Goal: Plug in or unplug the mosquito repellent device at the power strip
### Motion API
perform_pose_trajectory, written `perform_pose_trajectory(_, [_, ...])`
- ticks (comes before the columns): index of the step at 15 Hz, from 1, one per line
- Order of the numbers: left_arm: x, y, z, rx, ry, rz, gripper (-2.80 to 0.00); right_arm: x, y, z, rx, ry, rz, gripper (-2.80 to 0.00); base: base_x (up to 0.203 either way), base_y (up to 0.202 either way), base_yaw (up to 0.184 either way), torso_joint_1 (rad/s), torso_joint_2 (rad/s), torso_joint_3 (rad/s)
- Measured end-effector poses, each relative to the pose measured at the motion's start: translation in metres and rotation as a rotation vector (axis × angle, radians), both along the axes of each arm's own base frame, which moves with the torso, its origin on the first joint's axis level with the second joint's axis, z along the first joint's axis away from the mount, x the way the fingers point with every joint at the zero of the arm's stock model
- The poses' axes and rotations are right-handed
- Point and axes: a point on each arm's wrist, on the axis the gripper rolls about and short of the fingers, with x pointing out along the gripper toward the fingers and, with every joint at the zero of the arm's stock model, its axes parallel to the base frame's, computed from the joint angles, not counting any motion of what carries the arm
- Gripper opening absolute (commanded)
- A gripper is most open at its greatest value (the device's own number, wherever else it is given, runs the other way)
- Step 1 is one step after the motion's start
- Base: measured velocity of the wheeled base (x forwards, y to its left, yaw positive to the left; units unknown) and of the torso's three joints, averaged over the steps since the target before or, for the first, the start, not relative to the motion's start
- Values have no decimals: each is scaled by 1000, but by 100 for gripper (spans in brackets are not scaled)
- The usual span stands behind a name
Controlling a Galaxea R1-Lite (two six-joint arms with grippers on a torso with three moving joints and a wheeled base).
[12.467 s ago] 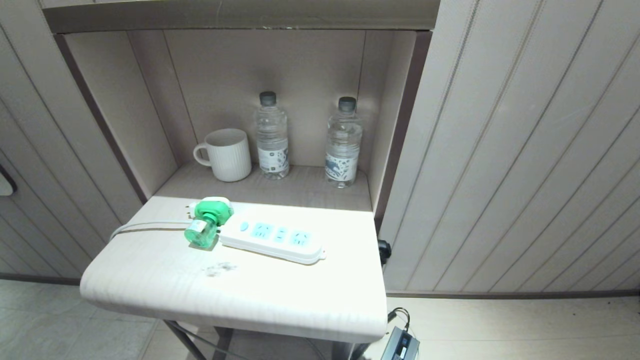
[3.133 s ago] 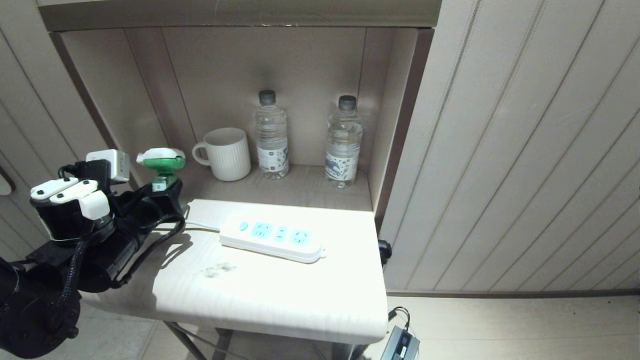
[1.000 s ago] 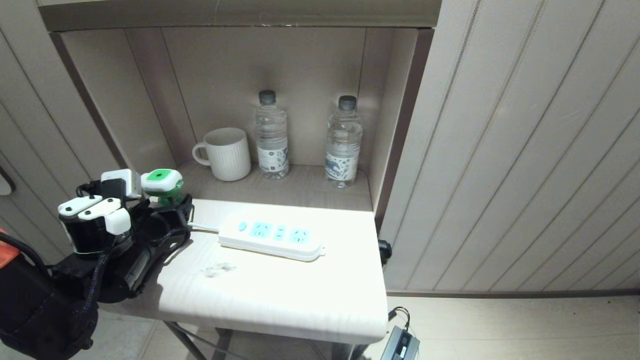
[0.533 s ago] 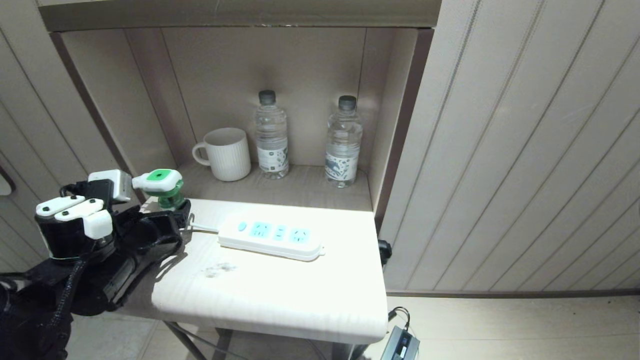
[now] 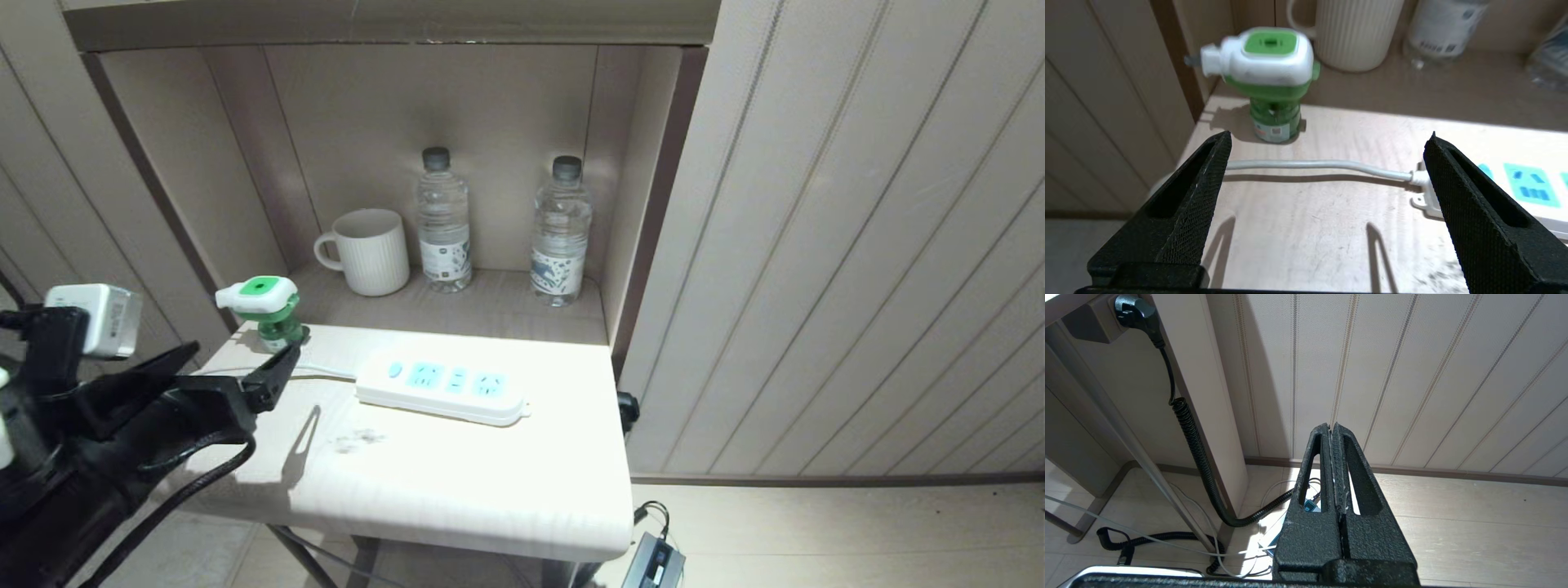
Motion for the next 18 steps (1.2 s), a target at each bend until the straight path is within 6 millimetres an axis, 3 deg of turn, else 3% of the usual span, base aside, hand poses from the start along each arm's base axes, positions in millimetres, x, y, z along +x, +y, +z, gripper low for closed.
perform_pose_trajectory(4, [-61,30,31,-31,-157,71,-280,0,0,0,0,0,0,-280,0,0,0,0,0,0])
perform_pose_trajectory(7, [-105,57,34,-4,-197,177,-280,0,0,0,0,0,0,-280,0,0,0,0,0,0])
perform_pose_trajectory(9, [-132,68,24,50,-162,193,-280,0,0,0,0,0,0,-280,0,0,0,0,0,0])
perform_pose_trajectory(12, [-159,72,-9,94,-45,184,-280,0,0,0,0,0,1,-280,0,0,0,0,0,0])
perform_pose_trajectory(15, [-172,70,-48,97,-2,162,-280,0,0,0,0,0,0,-280,0,0,0,0,0,0])
perform_pose_trajectory(18, [-183,69,-74,123,-39,122,-280,0,0,0,0,0,0,-280,0,0,0,0,0,0])
